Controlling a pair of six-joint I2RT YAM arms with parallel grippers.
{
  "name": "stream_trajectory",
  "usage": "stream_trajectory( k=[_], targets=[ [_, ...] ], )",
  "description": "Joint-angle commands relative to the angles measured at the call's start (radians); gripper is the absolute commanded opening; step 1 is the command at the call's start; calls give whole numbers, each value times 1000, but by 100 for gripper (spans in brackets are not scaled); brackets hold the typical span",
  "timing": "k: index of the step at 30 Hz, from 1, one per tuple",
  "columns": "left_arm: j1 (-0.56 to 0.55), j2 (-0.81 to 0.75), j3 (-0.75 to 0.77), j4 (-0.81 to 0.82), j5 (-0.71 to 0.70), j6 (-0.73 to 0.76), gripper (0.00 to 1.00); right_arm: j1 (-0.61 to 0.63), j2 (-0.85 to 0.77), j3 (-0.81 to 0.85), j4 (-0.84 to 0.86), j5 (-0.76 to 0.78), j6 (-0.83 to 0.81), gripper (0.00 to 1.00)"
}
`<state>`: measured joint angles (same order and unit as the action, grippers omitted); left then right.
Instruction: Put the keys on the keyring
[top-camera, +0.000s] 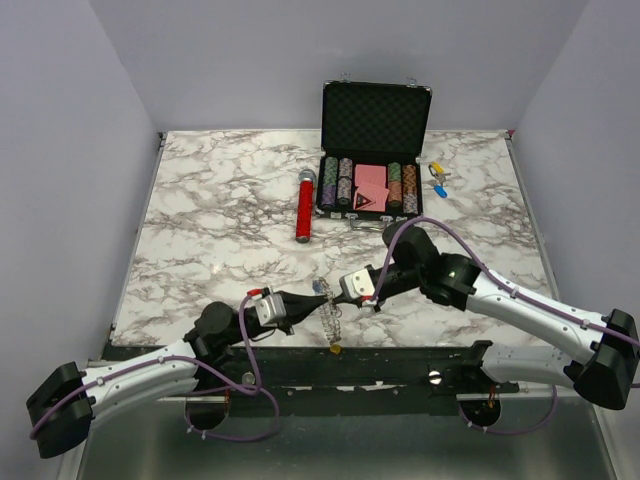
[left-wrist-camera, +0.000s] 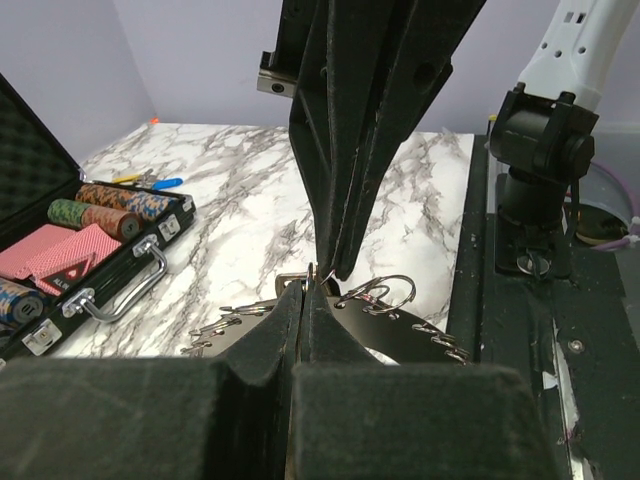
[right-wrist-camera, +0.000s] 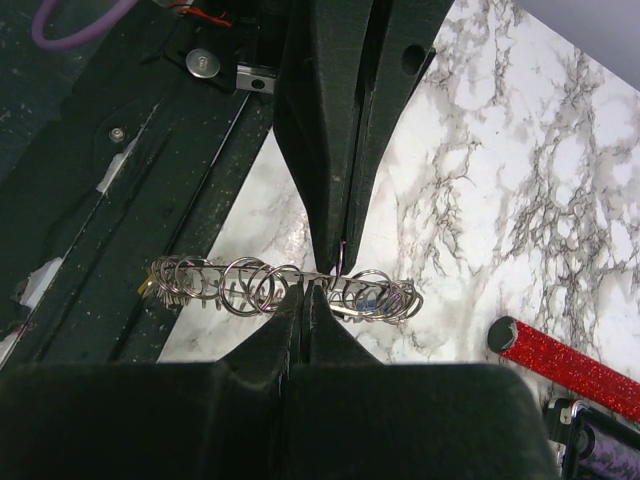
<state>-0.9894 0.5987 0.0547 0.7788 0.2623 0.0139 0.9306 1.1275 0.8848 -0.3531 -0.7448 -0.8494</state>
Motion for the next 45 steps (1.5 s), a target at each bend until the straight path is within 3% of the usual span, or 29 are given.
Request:
stream_trajectory(
  k=[1, 26, 45],
  targets=[
    [11, -2, -13, 181, -49, -46, 0, 13, -8, -30, -17, 1, 47, 0],
    [11, 29, -90, 382, -103, -123, 0, 10, -18, -43, 85, -22, 194, 1],
    [11, -53, -118, 274, -113, -120, 0, -41, -67, 37, 22, -100, 203, 25]
  ],
)
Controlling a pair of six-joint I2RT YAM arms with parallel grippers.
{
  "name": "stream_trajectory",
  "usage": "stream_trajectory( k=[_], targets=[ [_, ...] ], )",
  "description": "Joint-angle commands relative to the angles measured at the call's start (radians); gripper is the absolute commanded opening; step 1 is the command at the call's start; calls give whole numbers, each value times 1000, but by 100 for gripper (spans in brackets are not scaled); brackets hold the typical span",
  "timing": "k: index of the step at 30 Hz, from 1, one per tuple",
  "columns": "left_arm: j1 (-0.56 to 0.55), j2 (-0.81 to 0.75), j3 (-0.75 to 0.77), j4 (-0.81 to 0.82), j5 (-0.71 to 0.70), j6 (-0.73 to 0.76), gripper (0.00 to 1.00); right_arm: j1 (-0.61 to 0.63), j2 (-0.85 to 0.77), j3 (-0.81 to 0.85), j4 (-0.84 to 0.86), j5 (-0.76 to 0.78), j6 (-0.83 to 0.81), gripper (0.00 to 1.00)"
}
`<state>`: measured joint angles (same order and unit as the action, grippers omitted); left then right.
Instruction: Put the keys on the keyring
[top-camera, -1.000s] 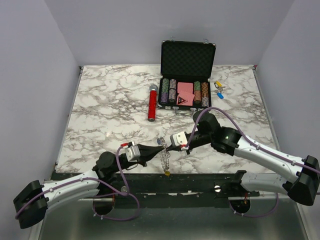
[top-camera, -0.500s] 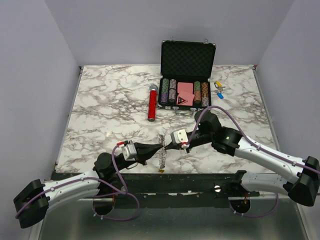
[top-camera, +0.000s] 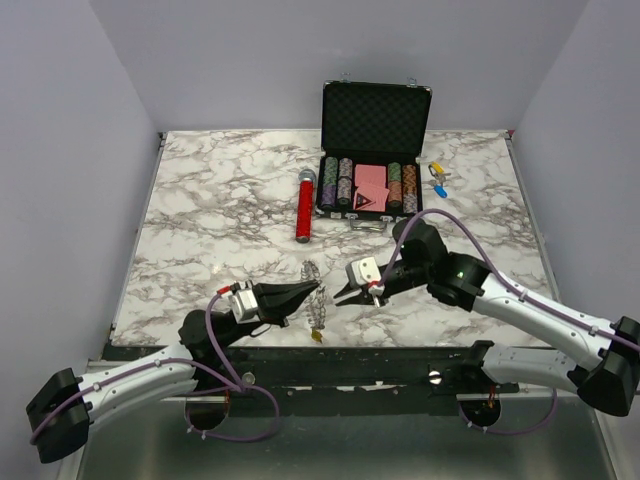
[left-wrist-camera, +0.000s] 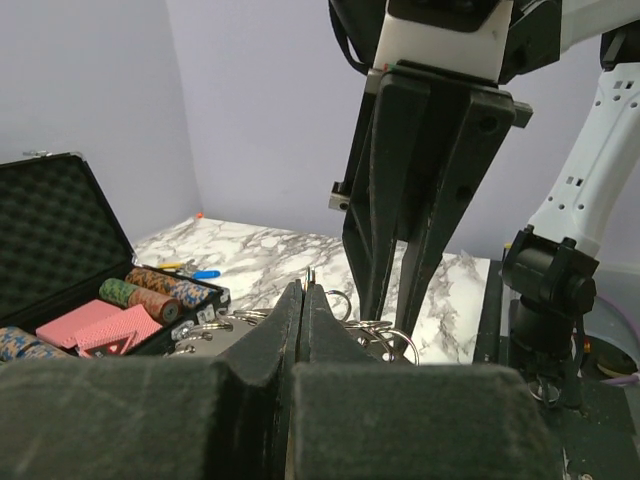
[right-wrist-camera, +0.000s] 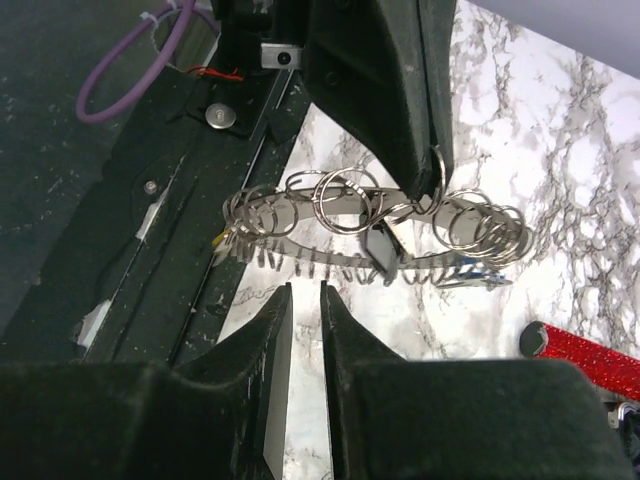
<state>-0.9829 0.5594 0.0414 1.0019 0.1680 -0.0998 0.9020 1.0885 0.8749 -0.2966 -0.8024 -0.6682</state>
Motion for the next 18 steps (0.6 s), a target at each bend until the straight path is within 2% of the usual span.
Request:
stream_trajectory(
  k=[1, 13, 18],
  targets=[
    [4, -13, -106, 52, -18, -8, 0, -17, -33, 53, -30, -43, 30, 26],
    [6, 4, -98, 83, 53, -37, 0, -61, -35, 50, 155, -14, 301, 40],
    [4, 2, -103, 96, 80, -54, 0, -81, -19, 56, 163, -23, 349, 41]
  ],
)
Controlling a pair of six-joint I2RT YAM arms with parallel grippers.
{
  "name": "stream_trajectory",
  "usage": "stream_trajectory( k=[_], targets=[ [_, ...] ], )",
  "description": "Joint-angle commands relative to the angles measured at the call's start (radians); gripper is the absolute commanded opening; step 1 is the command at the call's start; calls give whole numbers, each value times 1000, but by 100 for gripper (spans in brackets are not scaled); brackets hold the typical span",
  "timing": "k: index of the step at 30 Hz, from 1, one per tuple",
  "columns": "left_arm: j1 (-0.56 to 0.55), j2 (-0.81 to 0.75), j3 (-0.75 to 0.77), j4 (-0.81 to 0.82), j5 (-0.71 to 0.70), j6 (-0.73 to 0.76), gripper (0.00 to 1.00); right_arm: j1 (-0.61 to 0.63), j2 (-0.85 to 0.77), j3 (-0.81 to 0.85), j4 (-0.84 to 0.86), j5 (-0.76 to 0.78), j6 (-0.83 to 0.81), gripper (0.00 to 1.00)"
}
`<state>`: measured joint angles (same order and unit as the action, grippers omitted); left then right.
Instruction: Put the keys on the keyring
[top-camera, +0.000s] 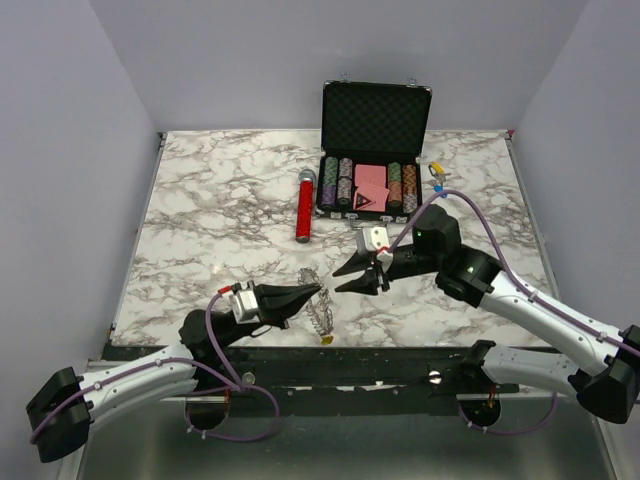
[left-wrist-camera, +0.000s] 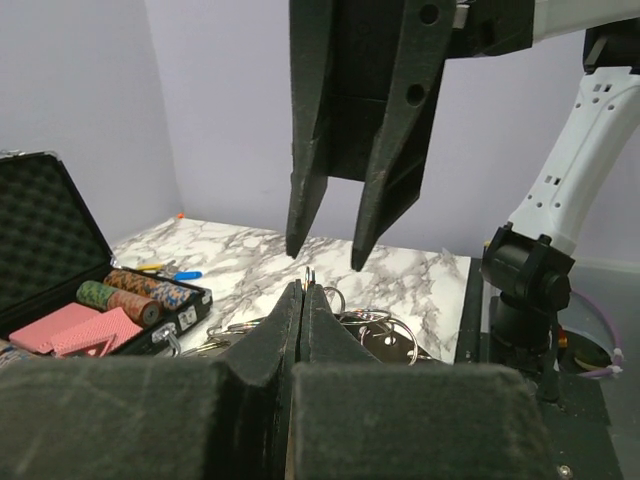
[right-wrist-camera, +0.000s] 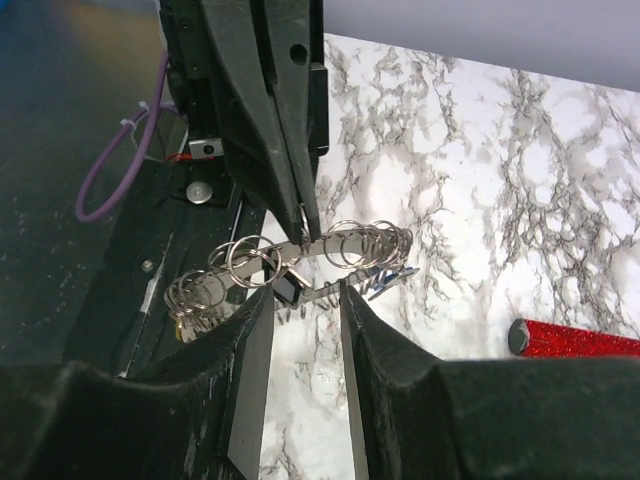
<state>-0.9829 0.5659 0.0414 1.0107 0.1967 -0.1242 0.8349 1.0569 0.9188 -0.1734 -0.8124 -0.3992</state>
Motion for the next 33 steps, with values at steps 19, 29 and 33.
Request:
stream_trajectory(
  k=[19, 29, 33],
  targets=[
    [4, 77, -81, 152, 98, -35, 0, -16, 41, -41, 129, -140, 181, 30],
    [4, 101, -74, 180, 104, -38, 0, -14, 49, -64, 163, -140, 211, 23],
    [4, 103, -72, 180, 107, -40, 0, -16, 51, -67, 163, -139, 221, 21]
  ],
)
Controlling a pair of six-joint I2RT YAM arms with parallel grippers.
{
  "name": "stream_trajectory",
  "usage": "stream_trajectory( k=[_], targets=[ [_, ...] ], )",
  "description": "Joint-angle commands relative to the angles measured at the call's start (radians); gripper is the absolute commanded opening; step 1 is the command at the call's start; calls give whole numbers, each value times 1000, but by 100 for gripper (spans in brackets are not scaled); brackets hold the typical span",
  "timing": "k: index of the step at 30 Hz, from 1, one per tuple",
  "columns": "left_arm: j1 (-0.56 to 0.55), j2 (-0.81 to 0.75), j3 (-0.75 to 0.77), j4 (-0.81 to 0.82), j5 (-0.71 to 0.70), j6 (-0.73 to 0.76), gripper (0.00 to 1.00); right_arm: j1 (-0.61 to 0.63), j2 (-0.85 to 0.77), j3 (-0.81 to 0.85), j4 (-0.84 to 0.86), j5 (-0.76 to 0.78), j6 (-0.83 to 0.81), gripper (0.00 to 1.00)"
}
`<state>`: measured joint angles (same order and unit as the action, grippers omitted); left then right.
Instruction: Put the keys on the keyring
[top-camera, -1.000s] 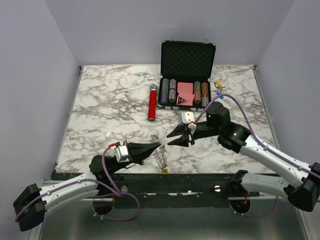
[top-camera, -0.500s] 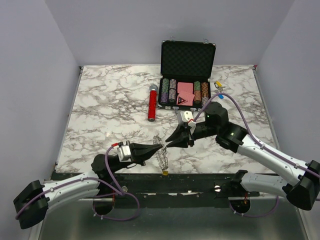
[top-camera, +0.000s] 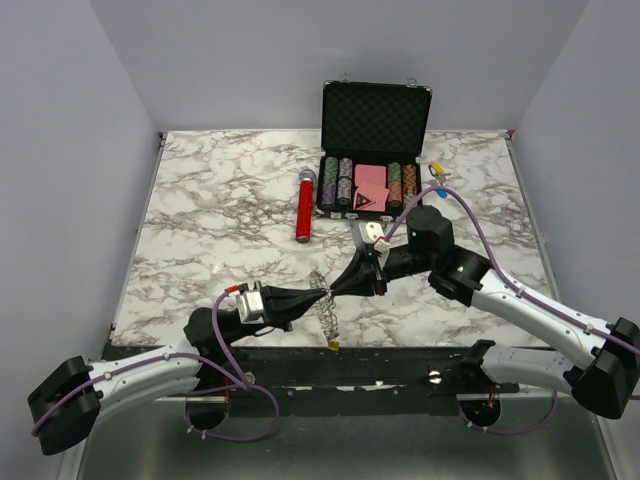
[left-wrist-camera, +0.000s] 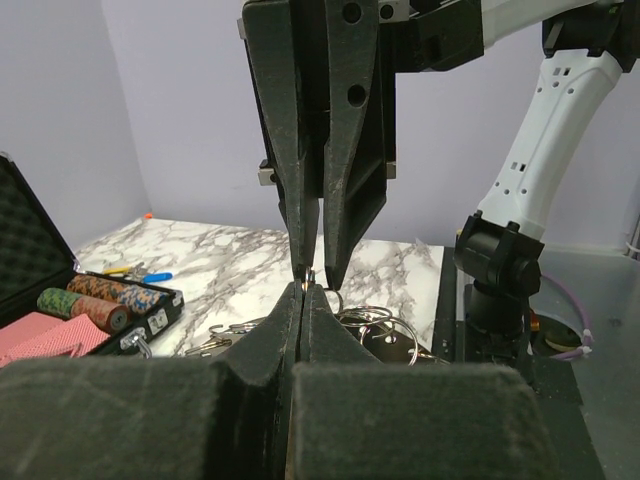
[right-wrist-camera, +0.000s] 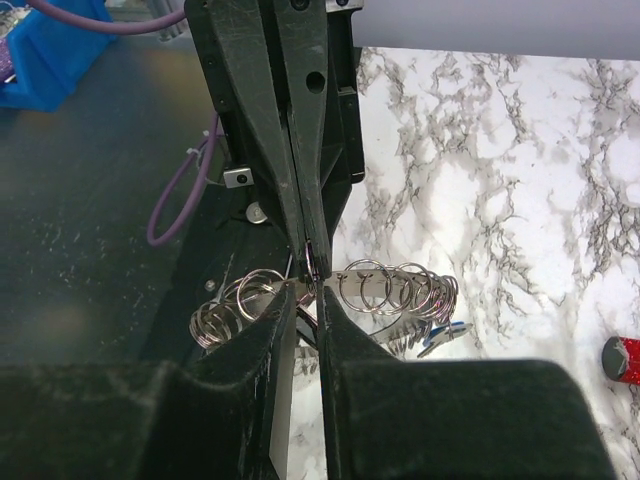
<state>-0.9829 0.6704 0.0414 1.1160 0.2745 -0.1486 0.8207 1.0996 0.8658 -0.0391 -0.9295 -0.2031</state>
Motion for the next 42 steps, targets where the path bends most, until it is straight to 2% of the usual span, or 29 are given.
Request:
stream_trajectory(
  k=[1, 26, 32, 36, 42],
  targets=[
    [4, -3, -74, 76, 29, -16, 0, 0, 8, -16, 28, -22, 25, 20],
    [4, 17, -80, 119, 23, -22, 0, 0, 16, -44, 82, -11, 67, 17],
    [4, 38, -80, 140, 23, -26, 0, -2, 17, -42, 94, -17, 76, 10],
    [4, 58, -78, 160, 28, -31, 0, 0, 17, -45, 100, -25, 82, 0],
    [4, 63, -72, 142, 26, -37, 0, -2, 22, -27, 50, -29, 50, 0]
  ],
)
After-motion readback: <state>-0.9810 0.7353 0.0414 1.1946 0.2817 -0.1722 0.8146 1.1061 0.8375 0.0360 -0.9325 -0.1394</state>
